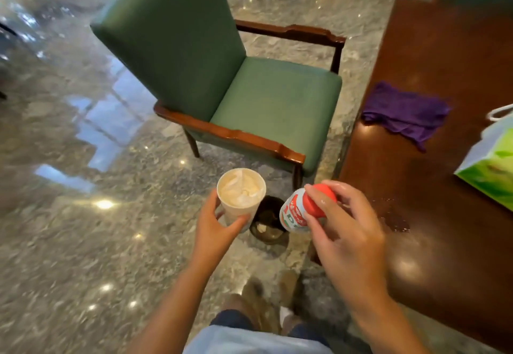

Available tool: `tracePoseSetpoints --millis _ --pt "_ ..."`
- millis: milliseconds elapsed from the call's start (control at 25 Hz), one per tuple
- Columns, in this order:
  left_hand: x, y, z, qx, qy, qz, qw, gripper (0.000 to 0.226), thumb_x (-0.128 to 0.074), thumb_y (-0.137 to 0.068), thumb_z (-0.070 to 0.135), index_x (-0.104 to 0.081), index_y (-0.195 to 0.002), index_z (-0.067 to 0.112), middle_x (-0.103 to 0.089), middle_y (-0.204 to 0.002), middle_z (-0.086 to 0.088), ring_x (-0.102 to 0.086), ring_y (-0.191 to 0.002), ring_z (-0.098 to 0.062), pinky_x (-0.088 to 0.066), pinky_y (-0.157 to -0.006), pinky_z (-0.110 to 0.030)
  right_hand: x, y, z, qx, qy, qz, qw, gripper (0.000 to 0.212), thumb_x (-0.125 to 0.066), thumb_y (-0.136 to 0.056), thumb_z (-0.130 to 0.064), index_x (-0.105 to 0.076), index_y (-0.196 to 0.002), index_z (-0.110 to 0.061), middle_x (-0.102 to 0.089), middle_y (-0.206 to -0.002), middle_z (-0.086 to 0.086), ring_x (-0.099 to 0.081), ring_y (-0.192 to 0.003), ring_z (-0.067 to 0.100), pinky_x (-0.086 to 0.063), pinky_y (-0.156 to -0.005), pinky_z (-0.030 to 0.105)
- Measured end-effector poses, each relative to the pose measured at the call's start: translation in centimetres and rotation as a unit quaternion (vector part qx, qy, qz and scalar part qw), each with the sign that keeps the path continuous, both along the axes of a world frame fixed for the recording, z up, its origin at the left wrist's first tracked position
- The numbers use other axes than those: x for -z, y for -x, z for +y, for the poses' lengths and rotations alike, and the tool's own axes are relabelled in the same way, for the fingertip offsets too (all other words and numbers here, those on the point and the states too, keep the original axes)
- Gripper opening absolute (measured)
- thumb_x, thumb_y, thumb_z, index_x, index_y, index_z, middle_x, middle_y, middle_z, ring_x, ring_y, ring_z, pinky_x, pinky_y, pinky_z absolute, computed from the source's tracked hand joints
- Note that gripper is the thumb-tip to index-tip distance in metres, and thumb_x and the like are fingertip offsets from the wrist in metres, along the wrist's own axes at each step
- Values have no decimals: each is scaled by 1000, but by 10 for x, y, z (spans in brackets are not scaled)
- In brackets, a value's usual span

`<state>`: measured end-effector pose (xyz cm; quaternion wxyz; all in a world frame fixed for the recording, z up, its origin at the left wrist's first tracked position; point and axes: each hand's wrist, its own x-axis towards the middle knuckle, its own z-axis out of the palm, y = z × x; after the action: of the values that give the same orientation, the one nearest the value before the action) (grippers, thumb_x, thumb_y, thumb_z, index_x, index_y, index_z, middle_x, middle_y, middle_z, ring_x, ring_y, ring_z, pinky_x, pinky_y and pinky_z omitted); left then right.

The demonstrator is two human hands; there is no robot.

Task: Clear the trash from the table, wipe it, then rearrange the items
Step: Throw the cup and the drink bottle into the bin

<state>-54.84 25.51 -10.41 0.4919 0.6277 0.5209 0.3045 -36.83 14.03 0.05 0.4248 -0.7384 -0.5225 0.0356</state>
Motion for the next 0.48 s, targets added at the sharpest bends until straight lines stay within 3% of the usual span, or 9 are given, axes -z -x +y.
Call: tracePoseSetpoints --millis 120,240,280,400,480 --pt "44 10 18 -6 11 14 1000 70 -78 -60 36 -45 -120 55 -51 -119 32 -50 -116 2 -48 -88 -18 52 28 29 29 39 11 999 34 -64 -79 -19 -65 -112 -14 -63 -109 9 -58 -99 18 -49 -86 27" --pt "108 11 42 -9 59 54 997 74 -83 -60 28 -49 -125 30 -50 -119 8 -50 -116 -12 -50 -94 -39 132 54 49 68 74 4 995 30 -58 -81 -22 -68 -108 -13 -64 -106 8 -56 -99 14 -45 -90 21" --pt "130 11 51 1 65 68 996 73 -84 -60 27 -50 -125 24 -50 -118 4 -50 -114 -13 -48 -94 -41 161 59 55 84 82 9 993 29 -61 -80 -20 -68 -108 -13 -63 -106 8 -56 -99 14 -44 -91 20" --pt "202 9 71 55 65 112 990 66 -86 -62 25 -50 -117 27 -52 -112 6 -48 -108 -10 -42 -88 -25 247 65 74 157 140 36 977 37 -77 -70 -5 -69 -105 -12 -61 -107 9 -60 -96 18 -50 -87 25" --pt "251 4 84 92 66 123 986 63 -86 -63 27 -49 -113 32 -51 -108 9 -48 -103 -9 -38 -83 -21 300 64 89 195 162 73 964 39 -79 -67 0 -70 -103 -12 -61 -106 10 -61 -93 22 -55 -81 32"
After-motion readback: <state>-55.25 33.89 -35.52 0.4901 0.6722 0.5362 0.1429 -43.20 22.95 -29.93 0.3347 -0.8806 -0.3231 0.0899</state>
